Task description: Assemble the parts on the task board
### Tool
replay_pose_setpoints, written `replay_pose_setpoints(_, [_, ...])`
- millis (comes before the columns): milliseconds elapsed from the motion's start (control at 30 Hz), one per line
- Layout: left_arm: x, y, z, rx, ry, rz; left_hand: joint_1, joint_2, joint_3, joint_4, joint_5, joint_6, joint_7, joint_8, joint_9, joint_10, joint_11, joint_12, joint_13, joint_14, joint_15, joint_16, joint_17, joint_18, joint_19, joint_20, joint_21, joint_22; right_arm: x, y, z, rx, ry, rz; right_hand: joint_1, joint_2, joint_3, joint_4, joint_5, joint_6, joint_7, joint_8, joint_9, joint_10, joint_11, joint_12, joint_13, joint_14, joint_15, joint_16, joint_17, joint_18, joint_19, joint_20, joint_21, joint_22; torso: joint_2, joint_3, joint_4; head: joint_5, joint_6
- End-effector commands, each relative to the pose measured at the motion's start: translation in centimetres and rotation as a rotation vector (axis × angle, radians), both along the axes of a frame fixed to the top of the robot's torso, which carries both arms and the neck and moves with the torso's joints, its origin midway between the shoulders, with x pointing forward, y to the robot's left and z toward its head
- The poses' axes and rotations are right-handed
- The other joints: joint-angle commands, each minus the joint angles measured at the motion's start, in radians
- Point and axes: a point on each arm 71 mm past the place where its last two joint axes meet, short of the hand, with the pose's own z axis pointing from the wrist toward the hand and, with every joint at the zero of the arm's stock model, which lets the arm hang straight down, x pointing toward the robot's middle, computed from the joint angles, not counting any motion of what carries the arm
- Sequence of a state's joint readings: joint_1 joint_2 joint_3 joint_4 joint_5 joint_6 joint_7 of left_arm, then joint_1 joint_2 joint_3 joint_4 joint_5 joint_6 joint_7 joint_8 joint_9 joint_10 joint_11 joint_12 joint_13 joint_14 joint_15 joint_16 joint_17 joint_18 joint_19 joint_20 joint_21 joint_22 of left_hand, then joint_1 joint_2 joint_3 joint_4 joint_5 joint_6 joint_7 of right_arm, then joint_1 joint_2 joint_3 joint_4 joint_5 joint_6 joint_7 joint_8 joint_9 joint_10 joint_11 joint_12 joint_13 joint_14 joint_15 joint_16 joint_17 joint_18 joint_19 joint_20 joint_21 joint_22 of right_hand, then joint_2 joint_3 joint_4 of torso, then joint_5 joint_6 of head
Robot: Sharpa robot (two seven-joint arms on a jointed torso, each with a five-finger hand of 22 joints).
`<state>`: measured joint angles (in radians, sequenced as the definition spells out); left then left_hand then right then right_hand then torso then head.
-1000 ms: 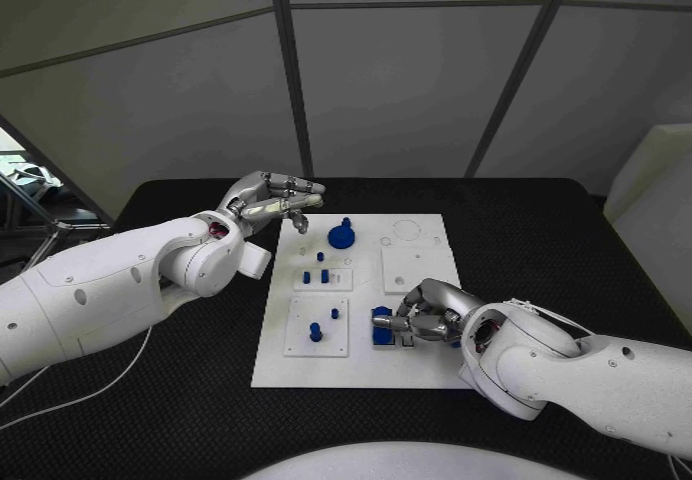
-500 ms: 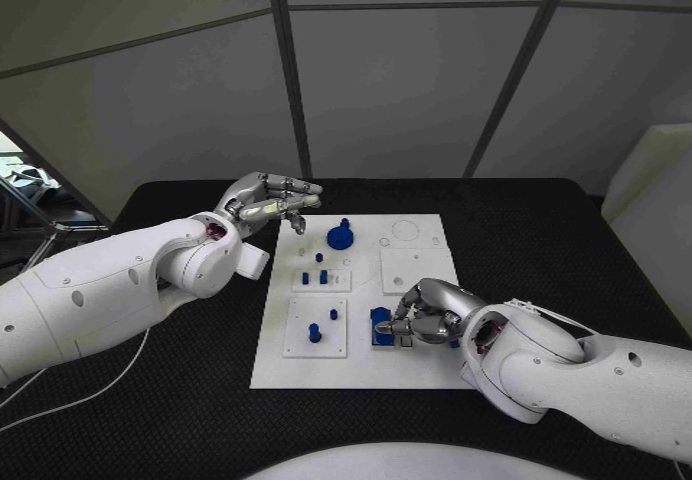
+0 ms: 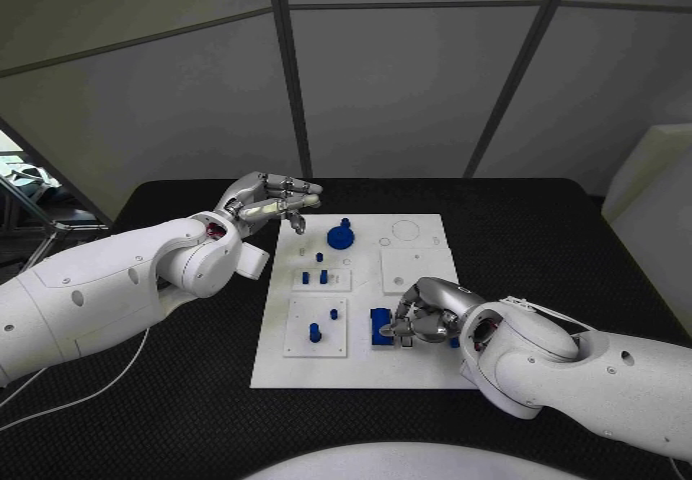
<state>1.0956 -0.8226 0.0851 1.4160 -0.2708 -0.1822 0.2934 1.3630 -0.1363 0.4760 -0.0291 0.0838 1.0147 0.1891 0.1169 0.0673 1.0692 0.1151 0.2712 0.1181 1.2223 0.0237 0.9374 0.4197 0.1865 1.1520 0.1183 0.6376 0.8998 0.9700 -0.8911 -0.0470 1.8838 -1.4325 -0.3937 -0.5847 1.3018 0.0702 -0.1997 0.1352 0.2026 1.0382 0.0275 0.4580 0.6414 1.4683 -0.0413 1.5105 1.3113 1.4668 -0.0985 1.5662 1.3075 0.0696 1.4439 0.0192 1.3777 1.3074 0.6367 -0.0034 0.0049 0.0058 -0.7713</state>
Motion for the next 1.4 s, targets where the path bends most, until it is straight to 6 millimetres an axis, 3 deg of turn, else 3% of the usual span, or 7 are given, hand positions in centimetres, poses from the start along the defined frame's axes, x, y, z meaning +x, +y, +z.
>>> replay_pose_setpoints(33, [0.0,-0.1,0.1,-0.008,-0.001,-0.008,-0.001,0.013,-0.005,0.002,0.005,-0.008,0.002,0.002,0.0,-0.01,-0.001,0.006,-0.002,-0.003,0.002,-0.003,-0.003,-0.004,-0.005,0.004,-0.006,-0.002,-0.1,0.1,0.0,-0.014,-0.013,0.02,0.004,0.004,-0.003,-0.002,-0.008,0.001,-0.006,0.003,0.002,0.074,-0.006,-0.003,0.209,0.104,-0.005,0.005,0.263,-0.013,0.001,-0.008,0.005,0.029,0.0,0.0004,0.0011,0.0,-0.001])
replay_pose_setpoints(333, [0.0,0.2,0.2,-0.006,-0.002,-0.003,-0.001,0.013,-0.005,0.002,0.005,-0.008,0.002,0.002,0.0,-0.01,-0.001,0.006,-0.002,-0.003,0.002,-0.003,-0.003,-0.004,-0.005,0.004,-0.006,-0.002,-0.6,-1.5,1.3,0.11,-0.055,0.032,-0.008,0.007,-0.01,0.013,0.021,-0.032,0.01,-0.031,-0.003,0.052,0.007,-0.046,0.177,0.103,0.005,0.003,0.26,-0.007,-0.016,-0.002,-0.02,0.001,0.0,0.001,-0.0013,0.002,0.001])
replay_pose_setpoints(633, [-0.1,0.2,0.2,-0.005,-0.002,-0.001,-0.001,0.013,-0.005,0.002,0.004,-0.009,0.002,0.002,0.0,-0.01,-0.001,0.007,-0.002,-0.003,0.002,-0.003,-0.003,-0.004,-0.005,0.005,-0.006,-0.002,-0.5,-6.5,2.6,0.036,-0.05,-0.04,0.008,0.006,-0.012,0.019,0.041,-0.049,0.051,-0.175,-0.095,0.02,0.044,-0.111,0.131,0.1,0.034,-0.003,0.247,-0.003,-0.028,0.026,-0.039,-0.018,-0.001,0.0,-0.0018,-0.008,0.0])
replay_pose_setpoints(700, [-0.1,0.2,0.2,-0.005,-0.003,-0.002,-0.002,0.013,-0.005,0.002,0.004,-0.009,0.002,0.002,0.0,-0.01,-0.001,0.007,-0.002,-0.003,0.002,-0.003,-0.004,-0.004,-0.005,0.005,-0.006,-0.002,-0.4,-7.4,2.6,-0.029,-0.06,-0.048,0.018,0.011,-0.007,0.017,0.081,-0.038,0.051,-0.191,-0.108,0.002,0.043,-0.148,0.105,0.095,0.036,-0.013,0.225,0.002,-0.04,0.028,-0.057,-0.038,0.0,0.0002,-0.0019,-0.012,0.001])
replay_pose_setpoints(767, [-0.1,0.1,0.2,-0.007,-0.004,-0.003,-0.002,0.012,-0.006,0.002,0.004,-0.009,0.002,0.002,0.0,-0.01,-0.001,0.007,-0.002,-0.003,0.002,-0.003,-0.004,-0.004,-0.005,0.005,-0.006,-0.002,-0.3,-8.1,2.6,-0.083,-0.07,-0.058,0.024,0.01,-0.005,0.019,0.113,-0.022,0.049,-0.199,-0.116,-0.002,0.041,-0.157,0.099,0.094,0.035,-0.016,0.22,0.004,-0.045,0.028,-0.064,-0.045,0.0,0.0008,-0.002,-0.017,0.002])
replay_pose_setpoints(1000, [-0.1,0.1,0.2,-0.008,-0.005,-0.004,-0.002,0.012,-0.006,0.002,0.004,-0.009,0.002,0.002,0.0,-0.01,-0.001,0.007,-0.002,-0.003,0.002,-0.003,-0.004,-0.004,-0.005,0.005,-0.006,-0.002,0.0,-9.7,2.0,-0.188,-0.055,-0.099,0.017,-0.001,-0.014,0.032,0.105,-0.005,0.047,-0.208,-0.121,0.001,0.04,-0.157,0.099,0.094,0.034,-0.015,0.223,0.003,-0.042,0.028,-0.062,-0.041,0.0,0.0012,-0.003,-0.026,0.006])
replay_pose_setpoints(1400, [-0.1,0.0,0.2,-0.008,-0.005,-0.005,-0.002,0.012,-0.006,0.002,0.004,-0.009,0.002,0.002,0.0,-0.01,-0.001,0.008,-0.002,-0.002,0.002,-0.002,-0.004,-0.004,-0.005,0.005,-0.007,-0.002,-0.2,-9.5,0.4,-0.248,0.011,-0.114,-0.028,-0.026,-0.055,0.079,0.145,0.01,0.047,-0.225,-0.122,0.006,0.04,-0.154,0.102,0.096,0.034,-0.013,0.228,0.002,-0.038,0.027,-0.062,-0.039,0.001,0.0007,0.0006,-0.032,0.002])
